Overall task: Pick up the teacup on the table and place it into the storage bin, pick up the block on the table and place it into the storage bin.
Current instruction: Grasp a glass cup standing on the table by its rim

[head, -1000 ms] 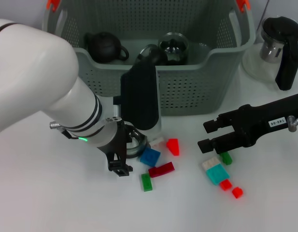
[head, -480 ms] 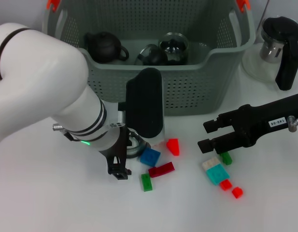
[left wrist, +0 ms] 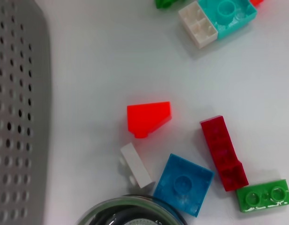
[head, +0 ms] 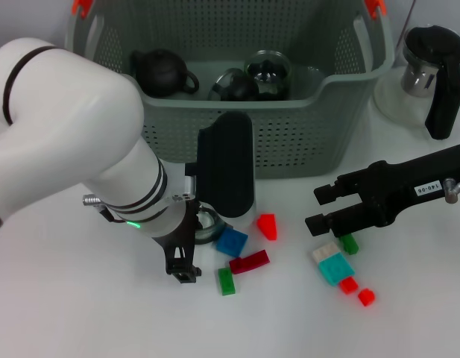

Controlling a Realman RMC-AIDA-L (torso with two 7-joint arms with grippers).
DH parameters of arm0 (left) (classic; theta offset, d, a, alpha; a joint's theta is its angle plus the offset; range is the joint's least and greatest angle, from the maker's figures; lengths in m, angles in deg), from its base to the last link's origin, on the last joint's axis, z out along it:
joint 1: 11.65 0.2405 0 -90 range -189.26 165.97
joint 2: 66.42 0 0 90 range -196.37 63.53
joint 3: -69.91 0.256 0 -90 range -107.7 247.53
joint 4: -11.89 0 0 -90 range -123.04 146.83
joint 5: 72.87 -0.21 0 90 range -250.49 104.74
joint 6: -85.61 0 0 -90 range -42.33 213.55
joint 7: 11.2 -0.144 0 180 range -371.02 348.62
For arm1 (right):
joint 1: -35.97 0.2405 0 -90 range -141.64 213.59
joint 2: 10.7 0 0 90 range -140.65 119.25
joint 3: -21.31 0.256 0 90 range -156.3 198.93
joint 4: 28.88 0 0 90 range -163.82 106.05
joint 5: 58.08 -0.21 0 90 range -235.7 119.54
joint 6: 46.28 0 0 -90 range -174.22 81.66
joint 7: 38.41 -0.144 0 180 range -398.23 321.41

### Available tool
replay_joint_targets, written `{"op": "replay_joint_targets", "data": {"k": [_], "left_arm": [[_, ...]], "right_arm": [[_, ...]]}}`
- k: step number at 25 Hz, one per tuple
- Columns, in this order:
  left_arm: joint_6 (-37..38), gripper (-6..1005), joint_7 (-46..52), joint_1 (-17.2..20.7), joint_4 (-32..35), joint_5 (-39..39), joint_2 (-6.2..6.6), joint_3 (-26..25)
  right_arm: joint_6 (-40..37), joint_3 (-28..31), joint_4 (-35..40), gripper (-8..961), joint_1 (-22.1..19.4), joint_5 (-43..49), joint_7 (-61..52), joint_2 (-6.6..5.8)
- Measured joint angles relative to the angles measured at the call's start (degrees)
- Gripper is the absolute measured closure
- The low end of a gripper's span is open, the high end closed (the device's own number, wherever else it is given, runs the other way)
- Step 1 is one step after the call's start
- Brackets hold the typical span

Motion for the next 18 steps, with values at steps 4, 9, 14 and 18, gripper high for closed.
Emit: {"op": "replay_joint_targets", "data": {"k": [4, 9, 14, 18], "left_arm": [[0.1, 352, 0.9, -0.1, 0.0, -0.2, 0.00, -0.1], [0.3, 402, 3.3, -0.6, -0.1, -0.3, 0.15, -0.7], [0.4, 557, 4.8, -0.8, 0.1, -0.7, 0.23, -1.0], [0.7, 691, 5.0, -0.8, 0.3, -1.6, 0.13, -0.9]], "right_arm": [[0.0, 0.0, 0.0, 155, 0.0, 0.0, 0.0, 0.00], [0.1, 0.0, 0.0, 155, 0.0, 0.0, 0.0, 0.00], [0.2, 0.0, 0.0, 155, 0.0, 0.0, 0.0, 0.00], [0.2, 0.0, 0.0, 155, 0.0, 0.0, 0.0, 0.00]]}}
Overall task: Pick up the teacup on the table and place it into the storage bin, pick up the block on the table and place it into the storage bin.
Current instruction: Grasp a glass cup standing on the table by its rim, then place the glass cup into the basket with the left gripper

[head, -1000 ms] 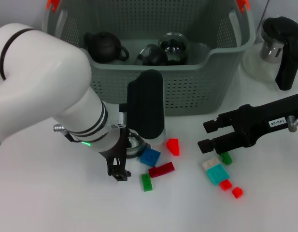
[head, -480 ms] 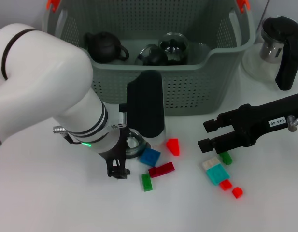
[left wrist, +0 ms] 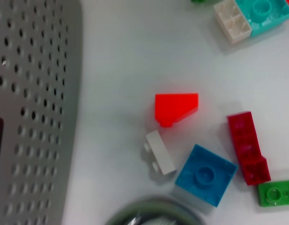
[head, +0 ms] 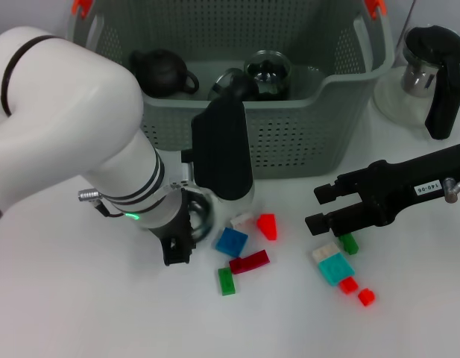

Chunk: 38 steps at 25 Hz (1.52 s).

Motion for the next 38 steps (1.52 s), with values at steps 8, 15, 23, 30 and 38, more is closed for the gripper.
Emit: {"op": "replay_joint_targets", "data": {"k": [8, 15, 23, 30, 38], "left_arm": [[1.7, 922, -0.3, 0.0, 0.9, -0.2, 0.03, 0.2], [7.1, 954, 0.1, 1.1, 6.6, 0.7, -0.05, -1.6], [16.3, 955, 3.8, 3.2, 22.7, 11.6, -0.12, -12.5], [21.4, 955, 5.4, -5.0, 25.3, 27.8, 0.58, -39.1], [8.6, 956, 2.0, -16.6, 3.7, 29.8, 6.06, -47.7]], "right_arm": [[0.0, 0.3, 0.0, 155, 0.0, 0.0, 0.0, 0.00], [0.0, 0.3, 0.0, 155, 0.0, 0.0, 0.2, -0.13], [-0.2, 0.0, 0.0, 155, -0.1, 0.0, 0.3, -0.25], [-0.4, 0.0, 0.0, 154, -0.1, 0.0, 0.4, -0.36], [-0.7, 0.0, 0.0, 154, 0.3, 0.0, 0.0, -0.19]]}}
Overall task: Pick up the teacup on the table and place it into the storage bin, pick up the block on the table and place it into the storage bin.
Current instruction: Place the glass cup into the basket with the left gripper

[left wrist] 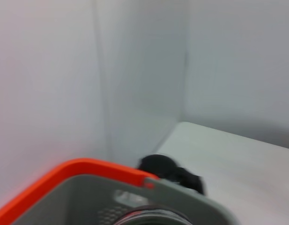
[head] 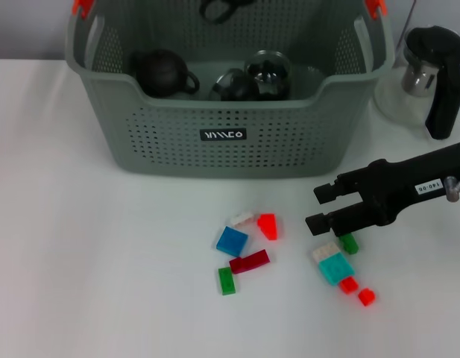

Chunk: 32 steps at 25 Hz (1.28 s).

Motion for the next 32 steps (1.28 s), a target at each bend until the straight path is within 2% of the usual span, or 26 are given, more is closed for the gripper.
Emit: {"op": "replay_joint_targets", "data": {"k": [2, 6, 7, 8, 10, 13, 16, 21, 25, 32], "left_arm": [[-6.1, 956, -2.2, -2.4, -8.4, -0.2, 1.36, 0.5], [-14.5, 957, -5.8, -4.9, -17.4, -1.6, 1.69, 2.2], [-17.2, 957, -6.2, -5.1, -18.7, -2.7, 1.44, 3.5], [-22.6, 957, -6.3, -5.2, -21.0, -5.3, 0.64, 7.2], [-24.6, 956, -6.3, -5.2, -21.9, -6.5, 0.25, 8.8], [-29.6, 956, -6.3, -5.2, -24.4, -10.6, -1.43, 12.4], [-31.6, 955, -6.4, -5.3, -25.6, -14.1, -3.14, 13.7], [-32.4, 954, -6.5, -5.3, -26.1, -18.7, -5.13, 14.7], [-32.8, 953, -6.5, -5.2, -26.2, -20.3, -5.75, 15.0], [-33.1, 952, -6.4, -5.0, -26.4, -20.4, -5.83, 15.4]], "right_arm": [[-0.1, 0.0, 0.0, 154, 0.0, 0.0, 0.0, 0.01], [-0.4, 0.0, 0.0, 154, 0.1, 0.0, -0.2, 0.01], [-0.4, 0.0, 0.0, 154, 0.2, 0.0, -0.2, 0.01], [-0.4, 0.0, 0.0, 154, 0.2, 0.0, -0.2, 0.02], [-0.4, 0.0, 0.0, 154, 0.3, 0.0, -0.2, 0.01], [-0.4, 0.0, 0.0, 154, 0.1, 0.0, -0.2, 0.01], [-0.4, 0.0, 0.0, 154, -0.1, 0.0, -0.2, 0.01], [-0.2, 0.0, 0.0, 154, -0.2, 0.0, -0.1, 0.10], [0.0, 0.0, 0.0, 154, -0.3, 0.0, 0.1, 0.23], [0.0, -0.1, 0.0, 154, -0.4, 0.2, 0.3, 0.34]]}}
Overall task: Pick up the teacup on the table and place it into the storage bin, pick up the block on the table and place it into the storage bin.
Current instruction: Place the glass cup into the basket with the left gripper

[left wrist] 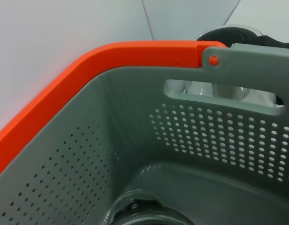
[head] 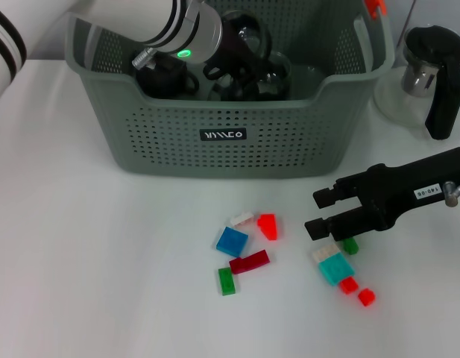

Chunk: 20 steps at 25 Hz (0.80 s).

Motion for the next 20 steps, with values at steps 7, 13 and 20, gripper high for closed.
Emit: {"op": "replay_joint_targets", "data": {"k": [7, 13, 20], "left_arm": [[-0.4, 951, 0.0, 0.0, -0.1, -0.4, 0.06, 0.1], [-0.8, 942, -0.1, 0.1, -0.2, -0.7, 0.14, 0.4], [-1.8, 924, 0.1, 0.1, -0.4, -0.8, 0.24, 0.4]], "right_arm": [[0.0, 0.0, 0.0, 153, 0.0, 0.3, -0.1, 0.02], [0.0, 0.0, 0.0, 153, 0.0, 0.4, -0.2, 0.03], [0.0, 0.0, -0.1, 153, 0.0, 0.4, -0.2, 0.03]]}}
